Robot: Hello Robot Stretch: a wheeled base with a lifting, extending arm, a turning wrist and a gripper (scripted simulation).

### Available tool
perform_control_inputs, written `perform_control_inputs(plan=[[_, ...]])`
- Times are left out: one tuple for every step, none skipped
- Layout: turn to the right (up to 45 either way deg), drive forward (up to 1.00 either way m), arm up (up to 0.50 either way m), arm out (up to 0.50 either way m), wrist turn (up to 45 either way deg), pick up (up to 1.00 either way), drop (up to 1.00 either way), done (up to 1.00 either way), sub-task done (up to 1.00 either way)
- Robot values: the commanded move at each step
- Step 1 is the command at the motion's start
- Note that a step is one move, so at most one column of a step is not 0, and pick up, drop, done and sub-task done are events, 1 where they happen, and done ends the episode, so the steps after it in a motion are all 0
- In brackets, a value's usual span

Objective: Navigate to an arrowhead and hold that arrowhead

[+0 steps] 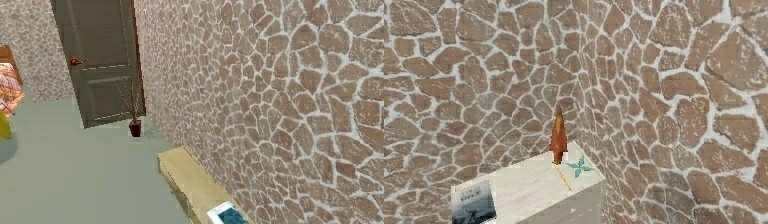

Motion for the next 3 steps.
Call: perform_control_inputs(plan=[[0.0, 0.00, 0.28, 0.00, 0.0, 0.00, 0.00, 0.00, 0.00], [0.0, 0.00, 0.00, 0.40, 0.0, 0.00, 0.00, 0.00, 0.00], [0.0, 0.00, 0.00, 0.00, 45.0, 0.00, 0.00, 0.00, 0.00]])
